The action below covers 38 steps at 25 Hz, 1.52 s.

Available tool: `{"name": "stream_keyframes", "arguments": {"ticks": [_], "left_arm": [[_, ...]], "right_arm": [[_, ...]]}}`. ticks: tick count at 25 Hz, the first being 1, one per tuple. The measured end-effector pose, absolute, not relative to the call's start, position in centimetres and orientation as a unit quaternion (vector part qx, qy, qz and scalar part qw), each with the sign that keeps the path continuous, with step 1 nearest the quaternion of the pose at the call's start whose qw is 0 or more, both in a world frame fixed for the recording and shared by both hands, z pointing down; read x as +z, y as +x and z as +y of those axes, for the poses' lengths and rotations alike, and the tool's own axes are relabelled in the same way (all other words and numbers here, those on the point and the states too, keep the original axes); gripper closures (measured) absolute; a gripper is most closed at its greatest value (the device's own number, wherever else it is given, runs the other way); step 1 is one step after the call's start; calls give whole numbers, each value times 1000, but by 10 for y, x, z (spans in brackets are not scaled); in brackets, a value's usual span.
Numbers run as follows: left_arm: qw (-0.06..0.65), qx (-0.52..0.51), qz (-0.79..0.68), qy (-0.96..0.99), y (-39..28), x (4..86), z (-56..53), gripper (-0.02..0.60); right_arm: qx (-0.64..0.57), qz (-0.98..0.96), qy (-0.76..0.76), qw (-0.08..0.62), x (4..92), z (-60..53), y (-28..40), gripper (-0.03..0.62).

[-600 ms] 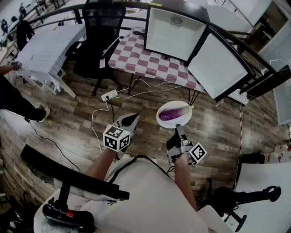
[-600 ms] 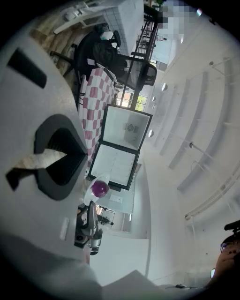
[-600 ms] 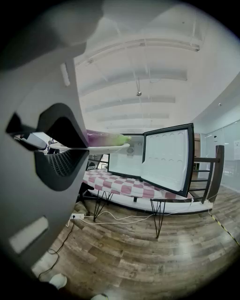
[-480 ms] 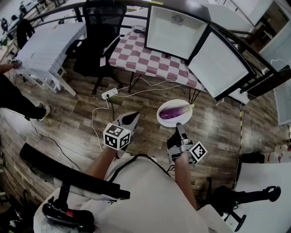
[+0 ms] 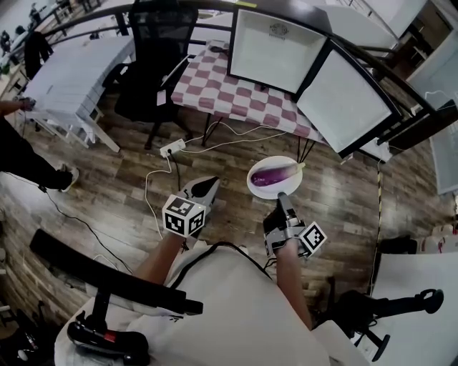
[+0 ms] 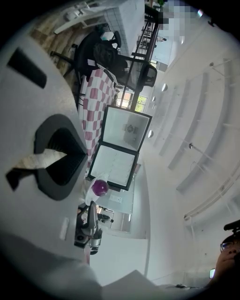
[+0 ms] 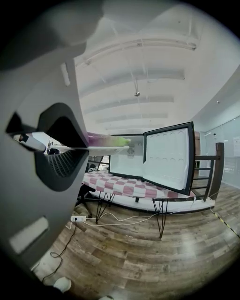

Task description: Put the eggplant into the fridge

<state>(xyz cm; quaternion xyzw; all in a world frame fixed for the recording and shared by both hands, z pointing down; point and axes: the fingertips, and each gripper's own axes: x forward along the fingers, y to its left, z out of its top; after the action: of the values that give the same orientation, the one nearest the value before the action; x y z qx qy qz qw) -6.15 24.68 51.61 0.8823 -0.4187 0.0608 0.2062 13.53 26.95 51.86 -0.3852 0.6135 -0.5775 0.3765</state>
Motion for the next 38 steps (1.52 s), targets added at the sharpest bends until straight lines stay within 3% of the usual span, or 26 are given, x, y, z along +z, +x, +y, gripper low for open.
{"name": "stream_keyframes", "arguments": {"ticks": [24,38], "left_arm": [[215,63,-408,885,-151,530,268,578],[229,68,-387,891,-168,542,288,578]], "right_arm": [[-569,602,-406,386,527,293,62,568],[-559,600,-421,388,525,315,42,568]]}}
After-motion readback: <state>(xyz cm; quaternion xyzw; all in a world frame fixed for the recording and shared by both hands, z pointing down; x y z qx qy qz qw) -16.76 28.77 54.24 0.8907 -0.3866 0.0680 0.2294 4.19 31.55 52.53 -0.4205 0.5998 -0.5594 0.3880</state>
